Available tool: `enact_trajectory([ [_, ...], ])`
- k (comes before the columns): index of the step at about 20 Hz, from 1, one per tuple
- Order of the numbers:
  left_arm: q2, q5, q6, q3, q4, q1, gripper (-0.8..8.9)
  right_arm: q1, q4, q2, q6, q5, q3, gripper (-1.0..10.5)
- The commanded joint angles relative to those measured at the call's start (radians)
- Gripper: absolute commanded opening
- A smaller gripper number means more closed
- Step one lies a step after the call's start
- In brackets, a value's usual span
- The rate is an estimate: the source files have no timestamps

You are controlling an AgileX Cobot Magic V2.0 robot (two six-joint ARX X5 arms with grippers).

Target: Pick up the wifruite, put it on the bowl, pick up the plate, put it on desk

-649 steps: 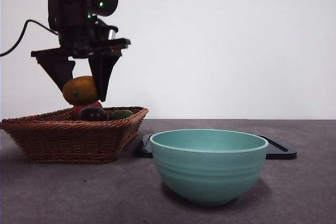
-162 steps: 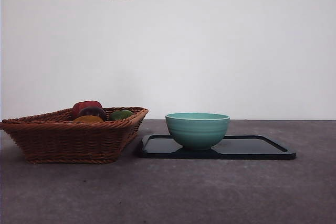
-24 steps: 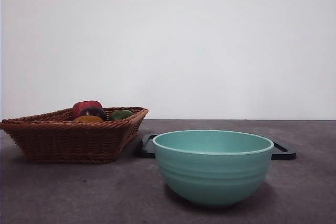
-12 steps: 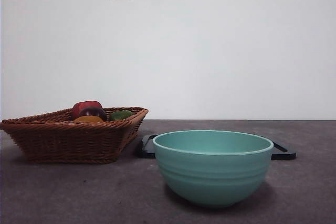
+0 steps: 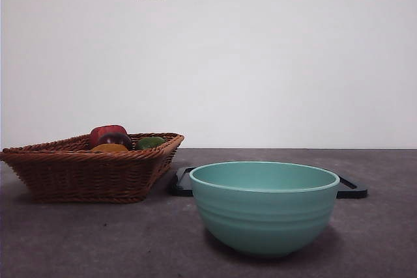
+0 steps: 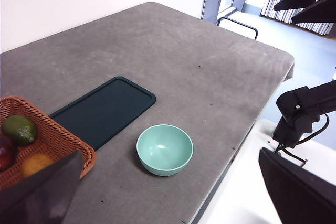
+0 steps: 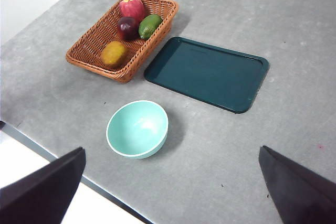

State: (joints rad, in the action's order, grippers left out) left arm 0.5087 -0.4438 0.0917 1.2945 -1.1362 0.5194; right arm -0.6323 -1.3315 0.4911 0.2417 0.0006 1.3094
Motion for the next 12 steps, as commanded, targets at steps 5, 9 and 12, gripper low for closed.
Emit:
enact_trajectory([
  [5,0.005,-0.002,0.009,0.011,0.006,0.005,1.75,-0.007,0.0,0.003,-0.007,-0.001,0.016,1.3],
  [9,0.005,-0.002,0.007,0.011,0.005,0.005,0.18,-0.007,0.0,0.003,-0.007,0.0,0.016,0.1],
  [12,0.005,-0.002,0.005,0.011,0.006,0.005,0.18,-0.007,0.0,0.003,-0.007,0.0,0.017,0.1],
])
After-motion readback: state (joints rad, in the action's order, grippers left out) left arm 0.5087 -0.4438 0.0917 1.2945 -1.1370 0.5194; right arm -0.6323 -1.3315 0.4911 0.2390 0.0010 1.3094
